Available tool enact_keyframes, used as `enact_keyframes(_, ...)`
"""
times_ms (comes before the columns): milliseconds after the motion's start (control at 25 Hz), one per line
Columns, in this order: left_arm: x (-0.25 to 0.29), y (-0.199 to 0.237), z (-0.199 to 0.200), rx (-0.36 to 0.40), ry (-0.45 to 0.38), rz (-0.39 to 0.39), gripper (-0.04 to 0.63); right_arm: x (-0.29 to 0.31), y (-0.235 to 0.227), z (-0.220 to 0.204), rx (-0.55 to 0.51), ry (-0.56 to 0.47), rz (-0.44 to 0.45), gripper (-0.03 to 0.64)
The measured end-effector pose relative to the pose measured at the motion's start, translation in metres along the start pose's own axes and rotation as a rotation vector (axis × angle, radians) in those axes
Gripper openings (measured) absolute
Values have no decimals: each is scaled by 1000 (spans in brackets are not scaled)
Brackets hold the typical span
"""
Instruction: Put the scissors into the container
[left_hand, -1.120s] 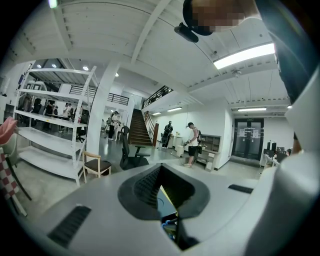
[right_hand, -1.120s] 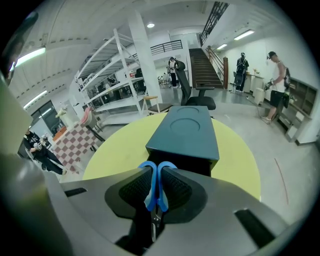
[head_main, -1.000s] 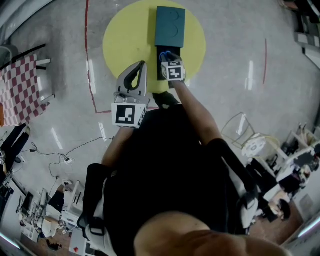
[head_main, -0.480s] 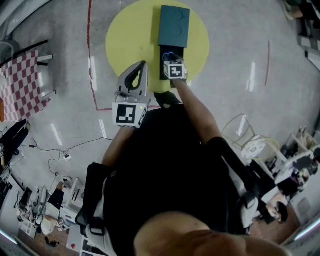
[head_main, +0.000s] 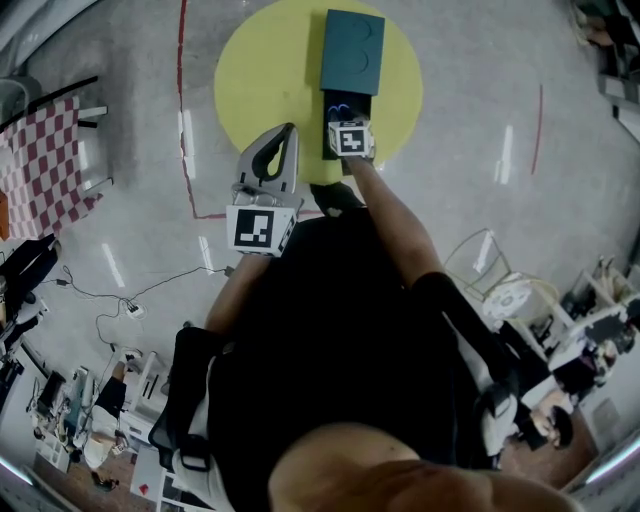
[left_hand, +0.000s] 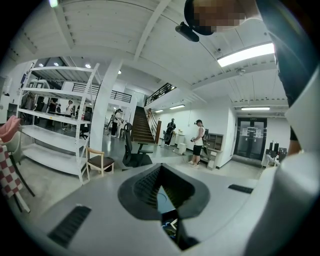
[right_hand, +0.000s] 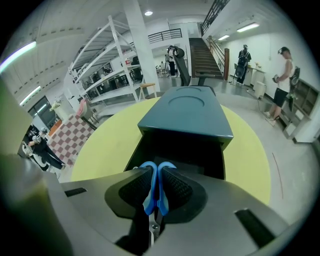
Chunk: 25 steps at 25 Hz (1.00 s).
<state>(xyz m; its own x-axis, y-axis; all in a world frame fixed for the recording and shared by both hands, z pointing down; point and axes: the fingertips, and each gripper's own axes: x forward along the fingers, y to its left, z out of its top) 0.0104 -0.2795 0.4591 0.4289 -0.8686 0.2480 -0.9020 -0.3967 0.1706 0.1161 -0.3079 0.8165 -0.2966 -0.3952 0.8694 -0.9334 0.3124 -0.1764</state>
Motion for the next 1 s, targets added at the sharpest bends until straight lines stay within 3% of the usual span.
enact_keyframes(600,-8,16,-4,-3,5,-5,-8,10,2,-5,7,21,-30,69)
enact_keyframes(1000,-22,17,-2,-10,-16,-45,-8,-11,-4,9,22,-68,-104,67)
